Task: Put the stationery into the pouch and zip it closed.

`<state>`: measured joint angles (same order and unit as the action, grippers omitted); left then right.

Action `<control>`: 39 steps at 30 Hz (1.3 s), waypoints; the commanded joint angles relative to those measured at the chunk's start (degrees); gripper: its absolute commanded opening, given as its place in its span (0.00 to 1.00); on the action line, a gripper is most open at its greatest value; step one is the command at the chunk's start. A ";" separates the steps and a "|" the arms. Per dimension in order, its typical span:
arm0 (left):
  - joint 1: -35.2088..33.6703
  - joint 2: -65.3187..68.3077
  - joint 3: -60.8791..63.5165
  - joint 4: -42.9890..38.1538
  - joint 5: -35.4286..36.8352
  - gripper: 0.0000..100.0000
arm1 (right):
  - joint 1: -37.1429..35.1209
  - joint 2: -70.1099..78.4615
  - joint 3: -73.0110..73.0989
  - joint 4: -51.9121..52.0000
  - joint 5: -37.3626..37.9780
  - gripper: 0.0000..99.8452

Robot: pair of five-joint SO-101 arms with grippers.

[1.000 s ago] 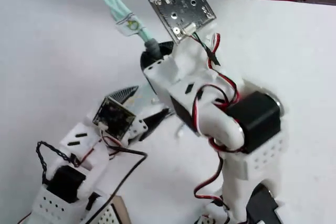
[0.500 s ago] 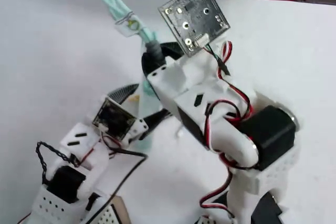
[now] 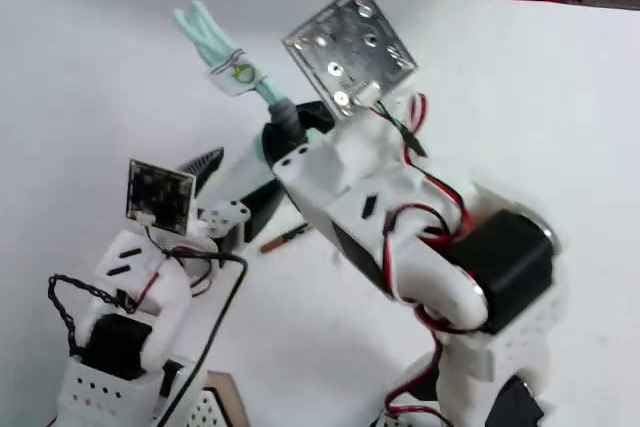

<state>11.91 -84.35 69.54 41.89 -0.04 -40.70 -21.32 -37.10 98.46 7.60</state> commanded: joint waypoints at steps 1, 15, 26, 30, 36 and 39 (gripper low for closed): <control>-0.66 -0.40 -2.90 -1.32 0.70 0.30 | -0.40 -0.92 -0.18 0.04 -0.70 0.02; 3.21 -1.98 -0.97 -1.23 -5.01 0.22 | -0.57 3.38 -0.62 -0.57 -0.70 0.02; 3.30 -20.26 -0.26 8.97 -5.01 0.19 | -0.57 6.20 -0.62 -6.11 -0.53 0.02; 3.30 -20.26 -0.09 11.16 -5.01 0.19 | -0.57 9.54 -0.62 -6.11 -0.62 0.02; 3.30 -20.35 -0.62 14.86 -5.01 0.18 | -0.66 10.15 -0.70 -6.02 -0.70 0.02; 3.21 -20.35 -2.73 17.93 -5.01 0.18 | -0.66 10.15 -0.62 -5.58 -0.70 0.02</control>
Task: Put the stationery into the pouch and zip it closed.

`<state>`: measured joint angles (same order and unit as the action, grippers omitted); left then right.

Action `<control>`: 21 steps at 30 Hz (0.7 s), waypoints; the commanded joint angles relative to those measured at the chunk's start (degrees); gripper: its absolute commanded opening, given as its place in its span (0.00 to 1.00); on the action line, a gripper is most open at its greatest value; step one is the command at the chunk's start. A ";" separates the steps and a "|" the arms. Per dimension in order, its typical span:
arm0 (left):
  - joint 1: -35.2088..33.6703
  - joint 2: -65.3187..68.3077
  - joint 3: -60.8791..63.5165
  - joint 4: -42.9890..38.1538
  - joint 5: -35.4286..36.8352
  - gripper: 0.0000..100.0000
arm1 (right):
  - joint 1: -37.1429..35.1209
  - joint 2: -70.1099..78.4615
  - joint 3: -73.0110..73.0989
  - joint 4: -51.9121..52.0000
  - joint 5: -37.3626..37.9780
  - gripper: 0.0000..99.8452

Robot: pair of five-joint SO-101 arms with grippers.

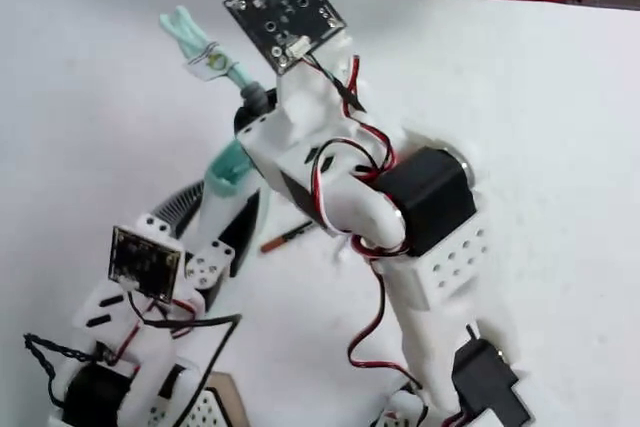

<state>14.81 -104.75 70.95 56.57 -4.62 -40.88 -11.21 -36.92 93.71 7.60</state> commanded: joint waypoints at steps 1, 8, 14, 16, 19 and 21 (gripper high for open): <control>0.31 0.04 -5.27 4.66 -0.44 0.18 | -0.48 0.04 -0.79 -0.84 -0.70 0.02; 0.31 0.04 -8.70 11.34 -0.44 0.18 | -1.10 0.40 -0.79 -1.27 -0.70 0.02; 0.31 0.04 -8.70 12.13 -5.01 0.02 | -4.00 0.66 -0.44 -1.36 -0.35 0.02; 0.31 0.04 -8.62 12.66 -6.77 0.04 | -4.00 0.66 -0.62 -1.36 -0.35 0.02; 0.31 0.04 -8.62 13.36 -6.86 0.04 | -3.82 0.66 -0.35 -1.36 -0.35 0.02; 0.31 0.04 -8.62 13.27 -6.86 0.03 | -3.82 0.66 -0.35 -1.36 -0.35 0.02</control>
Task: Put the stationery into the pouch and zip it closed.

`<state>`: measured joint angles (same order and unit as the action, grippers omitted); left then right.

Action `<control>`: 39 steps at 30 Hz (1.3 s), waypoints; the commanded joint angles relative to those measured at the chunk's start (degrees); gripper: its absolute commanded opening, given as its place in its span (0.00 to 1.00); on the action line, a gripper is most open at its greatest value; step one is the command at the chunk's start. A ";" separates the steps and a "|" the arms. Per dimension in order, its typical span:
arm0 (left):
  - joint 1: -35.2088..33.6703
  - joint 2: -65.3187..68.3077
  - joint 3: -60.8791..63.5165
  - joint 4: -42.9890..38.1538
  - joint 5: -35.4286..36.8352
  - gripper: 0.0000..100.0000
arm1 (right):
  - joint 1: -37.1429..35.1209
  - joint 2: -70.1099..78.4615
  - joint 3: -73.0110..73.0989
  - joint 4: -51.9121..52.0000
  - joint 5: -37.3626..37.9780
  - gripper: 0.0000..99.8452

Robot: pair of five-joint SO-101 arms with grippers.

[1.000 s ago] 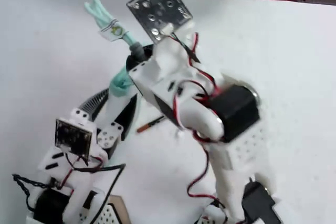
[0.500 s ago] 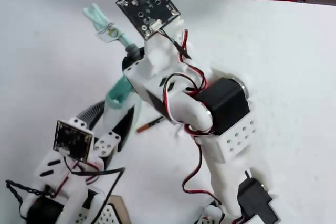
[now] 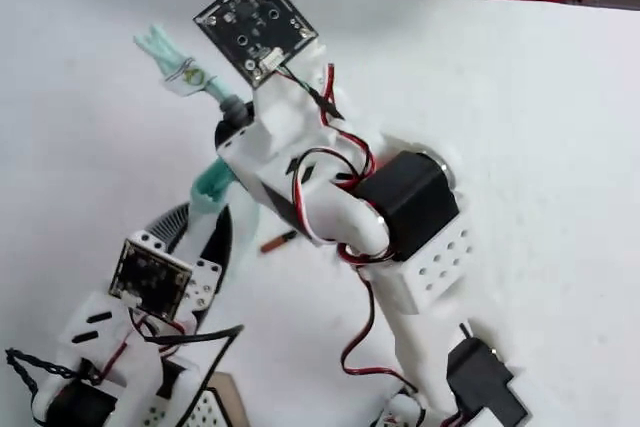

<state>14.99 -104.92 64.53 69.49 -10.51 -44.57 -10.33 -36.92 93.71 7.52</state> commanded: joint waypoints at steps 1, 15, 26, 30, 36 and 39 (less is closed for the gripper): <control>0.13 0.22 -2.20 0.35 -0.97 0.02 | -0.13 -0.22 -0.35 -1.36 -0.26 0.02; 0.22 0.22 0.53 -0.09 -1.32 0.02 | 8.66 1.71 -0.26 -6.29 -0.26 0.02; 0.22 0.22 0.88 0.00 -1.41 0.02 | 10.86 9.98 -0.44 -7.43 -0.62 0.02; 0.22 0.22 0.88 0.18 -1.41 0.02 | 10.86 9.98 -0.79 -7.43 -0.26 0.02; 0.22 0.22 0.88 0.26 -1.41 0.02 | 11.74 10.51 -0.44 -7.87 -0.26 0.02; 0.22 0.22 0.88 0.26 -1.41 0.02 | 13.58 10.51 -0.35 -9.80 -0.26 0.02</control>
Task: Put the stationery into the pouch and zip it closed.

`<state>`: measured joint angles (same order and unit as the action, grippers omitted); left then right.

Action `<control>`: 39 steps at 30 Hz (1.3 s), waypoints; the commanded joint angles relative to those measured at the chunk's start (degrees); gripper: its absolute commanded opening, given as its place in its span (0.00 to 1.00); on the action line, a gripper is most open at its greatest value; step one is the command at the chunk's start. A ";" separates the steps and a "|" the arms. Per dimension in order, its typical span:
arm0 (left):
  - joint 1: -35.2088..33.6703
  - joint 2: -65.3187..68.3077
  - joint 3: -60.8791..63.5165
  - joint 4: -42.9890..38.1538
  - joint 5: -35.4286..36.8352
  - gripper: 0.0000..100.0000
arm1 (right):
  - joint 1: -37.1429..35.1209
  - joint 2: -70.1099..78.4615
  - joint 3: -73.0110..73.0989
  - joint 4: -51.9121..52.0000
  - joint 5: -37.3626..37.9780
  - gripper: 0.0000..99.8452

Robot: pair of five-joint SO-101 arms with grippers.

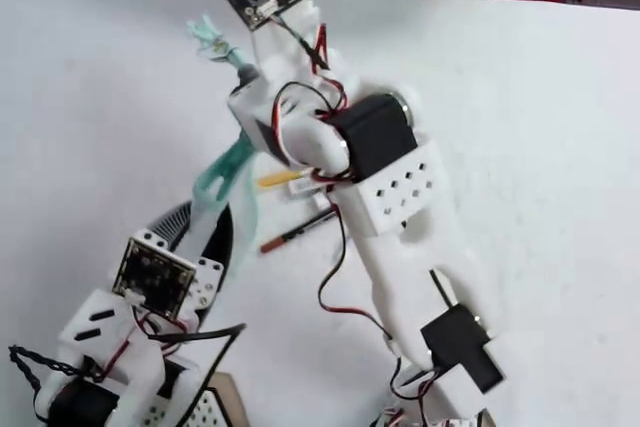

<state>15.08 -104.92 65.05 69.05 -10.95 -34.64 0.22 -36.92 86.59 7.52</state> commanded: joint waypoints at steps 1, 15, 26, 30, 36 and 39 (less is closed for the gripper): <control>0.13 0.22 0.35 0.70 -0.97 0.02 | 4.53 -0.04 -0.35 -3.21 -0.26 0.02; 0.13 0.22 0.35 0.70 -0.97 0.02 | 8.84 0.04 -0.26 -4.18 -0.26 0.02; 0.13 0.22 0.35 0.70 -0.97 0.02 | 9.10 4.79 -0.70 -5.05 -0.18 0.02; 0.13 0.22 0.44 0.79 -0.97 0.02 | 10.24 5.93 -0.79 -5.23 -0.18 0.02; 0.13 0.22 0.88 0.70 -0.97 0.02 | 12.88 6.20 -0.62 -7.16 -0.18 0.02; 0.13 0.22 0.97 0.62 -0.97 0.02 | 14.37 6.37 -0.35 -8.66 -0.18 0.02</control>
<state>15.08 -104.92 65.58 69.05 -11.30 -23.65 6.81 -36.75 80.26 7.52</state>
